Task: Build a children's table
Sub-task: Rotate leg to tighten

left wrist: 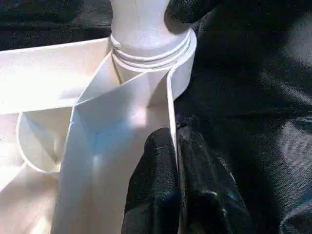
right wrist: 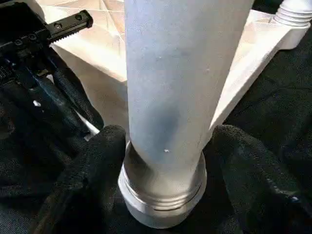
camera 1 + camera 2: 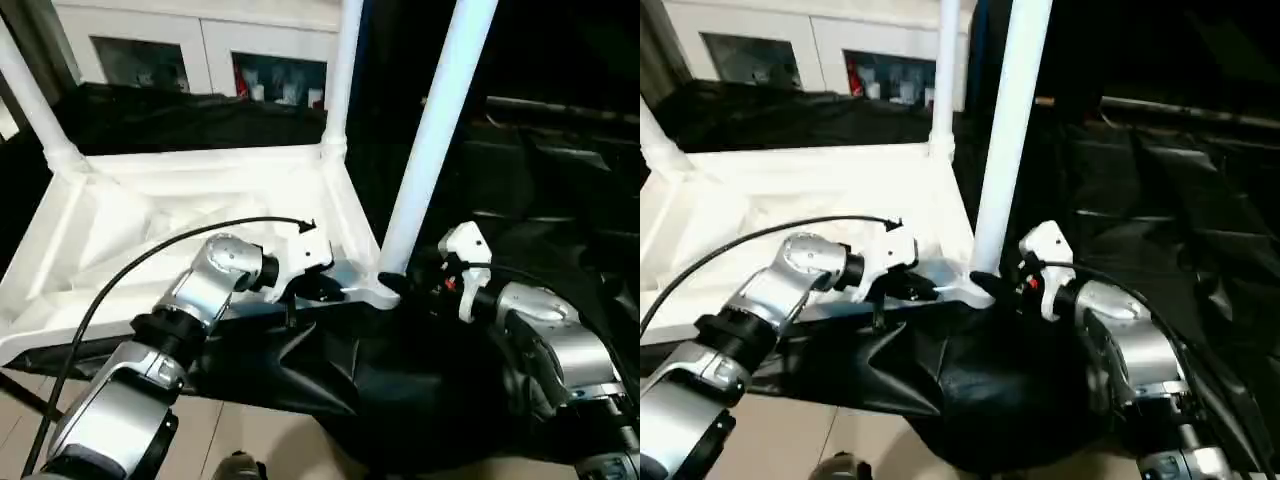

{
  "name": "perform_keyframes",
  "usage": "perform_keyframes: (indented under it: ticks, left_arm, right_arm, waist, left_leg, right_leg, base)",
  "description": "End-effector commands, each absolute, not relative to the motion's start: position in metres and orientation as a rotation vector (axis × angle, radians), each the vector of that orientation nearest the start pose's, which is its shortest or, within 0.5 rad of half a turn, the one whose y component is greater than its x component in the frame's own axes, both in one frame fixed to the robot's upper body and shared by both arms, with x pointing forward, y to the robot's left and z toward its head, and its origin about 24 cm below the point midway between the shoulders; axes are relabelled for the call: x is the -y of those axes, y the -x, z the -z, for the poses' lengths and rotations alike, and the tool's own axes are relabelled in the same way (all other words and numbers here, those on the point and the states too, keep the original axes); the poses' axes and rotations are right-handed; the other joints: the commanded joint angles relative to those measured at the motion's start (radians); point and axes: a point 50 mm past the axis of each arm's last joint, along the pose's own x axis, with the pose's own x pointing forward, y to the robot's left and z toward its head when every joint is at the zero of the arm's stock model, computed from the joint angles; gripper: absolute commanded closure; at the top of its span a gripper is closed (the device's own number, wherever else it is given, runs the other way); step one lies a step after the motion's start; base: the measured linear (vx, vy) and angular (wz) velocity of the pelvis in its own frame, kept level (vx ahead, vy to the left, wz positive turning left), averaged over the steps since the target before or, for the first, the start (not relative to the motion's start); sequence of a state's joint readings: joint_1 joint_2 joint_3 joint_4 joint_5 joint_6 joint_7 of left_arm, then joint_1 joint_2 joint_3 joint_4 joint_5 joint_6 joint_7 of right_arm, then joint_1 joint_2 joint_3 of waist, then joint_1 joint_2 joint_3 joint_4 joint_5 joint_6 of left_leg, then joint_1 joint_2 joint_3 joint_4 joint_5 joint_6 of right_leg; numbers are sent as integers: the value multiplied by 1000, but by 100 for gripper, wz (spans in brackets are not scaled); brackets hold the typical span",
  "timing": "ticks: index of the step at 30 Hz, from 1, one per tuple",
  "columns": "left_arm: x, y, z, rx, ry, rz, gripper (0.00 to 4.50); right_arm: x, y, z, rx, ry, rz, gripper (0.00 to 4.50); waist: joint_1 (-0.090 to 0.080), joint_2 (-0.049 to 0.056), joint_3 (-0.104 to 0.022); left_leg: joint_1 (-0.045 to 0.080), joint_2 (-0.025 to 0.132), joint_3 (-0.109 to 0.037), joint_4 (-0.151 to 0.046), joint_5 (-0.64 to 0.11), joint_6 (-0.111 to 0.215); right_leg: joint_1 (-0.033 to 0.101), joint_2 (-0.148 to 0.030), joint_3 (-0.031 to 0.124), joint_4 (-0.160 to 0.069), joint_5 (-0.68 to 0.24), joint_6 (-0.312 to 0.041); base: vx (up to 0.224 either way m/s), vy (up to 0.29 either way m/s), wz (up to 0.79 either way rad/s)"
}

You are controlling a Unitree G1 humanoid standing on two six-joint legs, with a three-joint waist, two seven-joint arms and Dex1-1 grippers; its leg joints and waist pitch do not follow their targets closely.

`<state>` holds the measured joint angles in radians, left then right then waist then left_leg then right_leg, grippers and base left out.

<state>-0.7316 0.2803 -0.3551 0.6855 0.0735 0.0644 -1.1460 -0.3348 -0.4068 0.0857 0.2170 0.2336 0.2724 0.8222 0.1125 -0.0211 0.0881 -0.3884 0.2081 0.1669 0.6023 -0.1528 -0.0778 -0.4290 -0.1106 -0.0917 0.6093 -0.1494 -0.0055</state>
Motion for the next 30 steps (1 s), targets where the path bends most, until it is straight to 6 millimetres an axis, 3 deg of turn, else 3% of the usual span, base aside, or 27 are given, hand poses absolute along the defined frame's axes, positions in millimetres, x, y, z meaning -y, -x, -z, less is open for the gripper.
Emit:
perform_keyframes:
  ticks: [1,7,11,12,14,19,25,30]
  left_arm:
    - [-82,-337,-85,-308,-546,1411,450]
    - [-81,-335,-85,-304,-543,1426,450]
    - [-81,-335,-85,-304,-542,1423,450]
    - [-81,-336,-85,-304,-543,1422,450]
    - [-82,-336,-86,-303,-544,1418,450]
    - [-82,-337,-86,-302,-543,1416,450]
    - [-81,-338,-87,-300,-544,1411,450]
    - [-81,-340,-87,-293,-542,1393,450]
  right_arm:
    - [173,-301,-72,-237,137,-865,98]
    - [170,-306,-73,-234,153,-871,90]
    - [168,-307,-73,-236,155,-884,90]
    - [168,-307,-73,-240,158,-888,115]
    - [168,-307,-71,-251,173,-901,115]
    - [166,-308,-70,-252,172,-903,166]
    - [165,-308,-68,-261,182,-916,230]
    - [168,-308,-66,-280,201,-923,248]
  waist:
    - [-4,-5,-93]
    - [-3,-3,-92]
    - [-3,-5,-94]
    - [-3,-5,-94]
    - [-2,-4,-96]
    - [-1,-2,-96]
    - [-2,-6,-94]
    - [-5,-7,-92]
  left_leg:
    - [21,10,1,-74,-350,14]
    - [30,13,4,-74,-366,9]
    - [24,14,2,-76,-348,10]
    - [22,14,2,-76,-340,10]
    - [23,15,2,-76,-327,10]
    - [23,15,4,-76,-313,12]
    - [22,14,4,-76,-319,12]
    - [23,14,4,-76,-331,11]
  right_leg:
    - [56,-34,30,-99,-452,-117]
    - [53,-36,34,-96,-422,-152]
    - [61,-37,35,-90,-400,-155]
    - [63,-37,35,-88,-391,-156]
    - [63,-38,37,-84,-364,-164]
    - [65,-37,39,-79,-321,-185]
    - [67,-38,38,-82,-354,-173]
    - [63,-38,37,-89,-405,-153]
  base:
    - [0,0,0]
    - [0,0,0]
    - [0,0,0]
    - [0,0,0]
    - [0,0,0]
    - [0,0,0]
    - [0,0,0]
    - [0,0,0]
